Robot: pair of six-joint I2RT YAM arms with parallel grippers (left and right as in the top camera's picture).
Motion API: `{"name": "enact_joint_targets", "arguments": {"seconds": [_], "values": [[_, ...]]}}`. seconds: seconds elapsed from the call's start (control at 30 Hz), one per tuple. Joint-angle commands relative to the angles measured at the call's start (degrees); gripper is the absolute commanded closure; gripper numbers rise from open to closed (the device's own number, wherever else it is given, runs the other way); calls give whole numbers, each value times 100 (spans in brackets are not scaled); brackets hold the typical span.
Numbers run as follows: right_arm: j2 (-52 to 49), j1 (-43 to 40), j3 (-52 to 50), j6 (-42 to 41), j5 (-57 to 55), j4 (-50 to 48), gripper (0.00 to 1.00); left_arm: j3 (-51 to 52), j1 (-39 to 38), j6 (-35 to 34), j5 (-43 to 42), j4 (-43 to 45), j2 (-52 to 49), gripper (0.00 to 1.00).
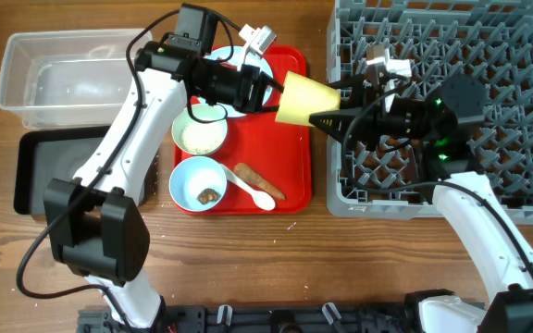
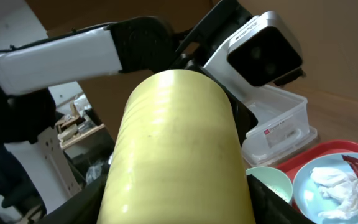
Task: Sort waste into correct bins and load items into the dishwasher rack
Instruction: 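Lower the yellow cup into the rack with the right gripper and release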
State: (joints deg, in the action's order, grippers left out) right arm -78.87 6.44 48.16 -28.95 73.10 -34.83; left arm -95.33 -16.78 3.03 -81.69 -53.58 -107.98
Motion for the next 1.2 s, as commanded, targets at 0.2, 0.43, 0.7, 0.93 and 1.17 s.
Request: {"name": "enact_joint_targets", "arguments": {"seconds": [0.2,0.43,0.7,0.93,1.17], "values": [[-63,-238,72,22,11,-9,65,7,28,125,-243,-4,138,59],[-61,-1727,72,-643,326,114,65,7,315,85,1176,-9,138,49],[160,-1910,74,570,-916,2365,65,7,302,-402,4413,-9,149,46],[1248,-1355,1005,1969,-3958,5987,64,7,302,-684,5816,-7,160,45],[1154,-271,2059,1891,-6312,8856,64,7,302,-1172,7138,-9,210,48]]}}
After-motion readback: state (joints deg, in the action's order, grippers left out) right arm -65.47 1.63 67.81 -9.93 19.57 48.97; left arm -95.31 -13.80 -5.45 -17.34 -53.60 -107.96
